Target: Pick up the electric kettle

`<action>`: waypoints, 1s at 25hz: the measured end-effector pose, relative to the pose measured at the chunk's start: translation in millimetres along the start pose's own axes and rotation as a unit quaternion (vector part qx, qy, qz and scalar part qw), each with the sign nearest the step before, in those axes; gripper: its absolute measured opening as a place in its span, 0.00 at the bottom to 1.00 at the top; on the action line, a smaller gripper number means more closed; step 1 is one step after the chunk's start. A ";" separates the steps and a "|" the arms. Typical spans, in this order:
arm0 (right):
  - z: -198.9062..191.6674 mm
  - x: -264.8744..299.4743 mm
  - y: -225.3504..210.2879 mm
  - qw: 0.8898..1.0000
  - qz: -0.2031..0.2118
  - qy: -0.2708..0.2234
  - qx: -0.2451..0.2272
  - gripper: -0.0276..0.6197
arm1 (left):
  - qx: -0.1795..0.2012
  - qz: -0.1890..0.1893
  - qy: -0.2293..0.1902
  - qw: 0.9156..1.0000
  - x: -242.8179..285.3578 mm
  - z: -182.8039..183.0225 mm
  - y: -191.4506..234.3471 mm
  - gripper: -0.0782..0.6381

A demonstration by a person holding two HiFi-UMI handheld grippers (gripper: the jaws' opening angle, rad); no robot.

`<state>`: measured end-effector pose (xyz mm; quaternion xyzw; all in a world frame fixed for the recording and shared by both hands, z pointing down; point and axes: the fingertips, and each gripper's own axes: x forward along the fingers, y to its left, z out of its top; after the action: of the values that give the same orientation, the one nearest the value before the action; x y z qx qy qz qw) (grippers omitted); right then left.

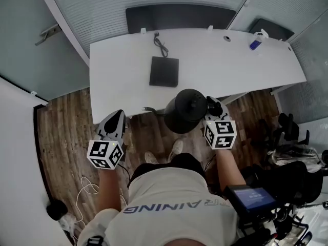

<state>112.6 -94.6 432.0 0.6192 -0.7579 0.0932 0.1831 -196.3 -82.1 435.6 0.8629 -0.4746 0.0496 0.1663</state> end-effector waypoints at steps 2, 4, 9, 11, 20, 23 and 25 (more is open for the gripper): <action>2.1 -8.1 4.2 1.000 0.006 0.002 -0.003 0.10 | 0.007 -0.001 -0.002 1.000 -2.4 3.8 -4.1 0.13; 0.3 -14.1 7.3 1.000 0.012 0.006 -0.001 0.10 | 0.009 0.001 0.000 1.000 -3.4 5.1 -7.8 0.13; 3.9 -16.6 8.0 0.999 0.033 0.002 -0.002 0.10 | 0.011 0.007 -0.002 1.000 4.5 10.0 -15.1 0.13; 5.4 -17.4 4.0 0.999 0.041 -0.002 -0.007 0.10 | 0.012 0.012 -0.003 1.000 10.8 11.3 -22.2 0.13; 11.1 -20.1 -36.8 0.999 0.048 -0.013 -0.014 0.10 | 0.033 0.019 -0.009 0.999 27.9 24.0 -58.9 0.13; 12.4 -18.9 -46.8 0.999 0.046 -0.016 -0.014 0.10 | 0.034 0.022 -0.013 0.999 30.4 27.4 -62.9 0.13; 12.2 -18.4 -50.5 0.999 0.045 -0.015 -0.009 0.10 | 0.034 0.021 -0.013 0.999 31.9 28.4 -65.1 0.13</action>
<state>162.8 -93.4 409.3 0.5837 -0.7888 0.0848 0.1728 -126.6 -85.1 401.0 0.8583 -0.4931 0.0583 0.1293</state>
